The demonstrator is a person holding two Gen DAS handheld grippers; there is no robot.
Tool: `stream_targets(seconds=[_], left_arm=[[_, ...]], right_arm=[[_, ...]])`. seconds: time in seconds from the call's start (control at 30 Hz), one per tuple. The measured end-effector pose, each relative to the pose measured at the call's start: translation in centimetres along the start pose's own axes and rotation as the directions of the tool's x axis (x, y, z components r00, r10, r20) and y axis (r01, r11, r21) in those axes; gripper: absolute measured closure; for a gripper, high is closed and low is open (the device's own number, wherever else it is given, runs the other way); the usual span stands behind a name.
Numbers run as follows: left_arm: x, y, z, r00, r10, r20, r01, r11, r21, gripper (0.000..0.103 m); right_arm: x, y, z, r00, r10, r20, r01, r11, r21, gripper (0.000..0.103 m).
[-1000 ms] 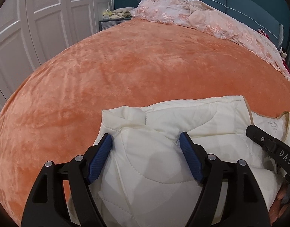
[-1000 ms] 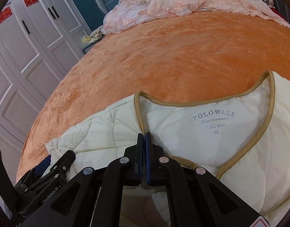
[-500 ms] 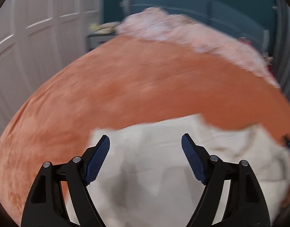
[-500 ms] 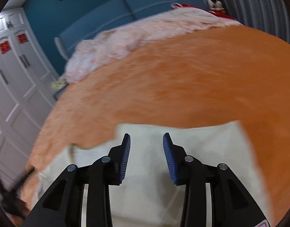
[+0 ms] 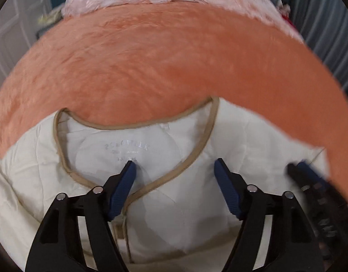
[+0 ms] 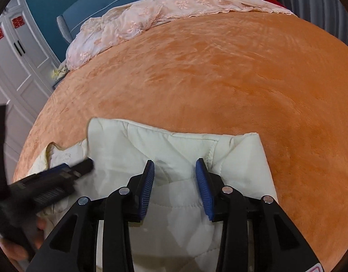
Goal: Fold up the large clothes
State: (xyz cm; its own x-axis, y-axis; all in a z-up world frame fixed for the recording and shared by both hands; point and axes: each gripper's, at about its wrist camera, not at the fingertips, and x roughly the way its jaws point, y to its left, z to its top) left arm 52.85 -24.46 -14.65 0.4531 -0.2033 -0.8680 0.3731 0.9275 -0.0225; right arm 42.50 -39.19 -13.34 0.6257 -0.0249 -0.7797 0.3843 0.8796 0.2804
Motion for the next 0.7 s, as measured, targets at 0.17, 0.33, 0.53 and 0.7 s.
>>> stream_targets(seconds=[0.17, 0.33, 0.53, 0.7], left_arm=[[0.4, 0.2, -1.2, 0.997, 0.037, 0.072, -0.036, 0.999, -0.013, 0.034], [0.5, 0.7, -1.5, 0.992, 0.036, 0.124, -0.03, 0.999, -0.045, 0.034], [0.2, 1.6, -1.7, 0.987, 0.038, 0.156, -0.022, 0.995, -0.099, 0.034], [-4.0, 6.0, -4.1, 0.967, -0.019, 0.255, 0.092, 0.956, -0.277, 0.039]], right_arm=[[0.3, -0.7, 0.0, 1.0, 0.009, 0.019, -0.01, 0.999, 0.032, 0.081], [0.6, -0.1, -0.5, 0.998, -0.05, 0.047, 0.05, 0.999, 0.01, 0.087], [1.0, 0.3, -0.8, 0.993, -0.09, 0.07, 0.091, 0.996, -0.012, 0.088], [0.4, 0.0, -1.0, 0.992, -0.085, 0.097, 0.085, 0.996, 0.002, 0.089]])
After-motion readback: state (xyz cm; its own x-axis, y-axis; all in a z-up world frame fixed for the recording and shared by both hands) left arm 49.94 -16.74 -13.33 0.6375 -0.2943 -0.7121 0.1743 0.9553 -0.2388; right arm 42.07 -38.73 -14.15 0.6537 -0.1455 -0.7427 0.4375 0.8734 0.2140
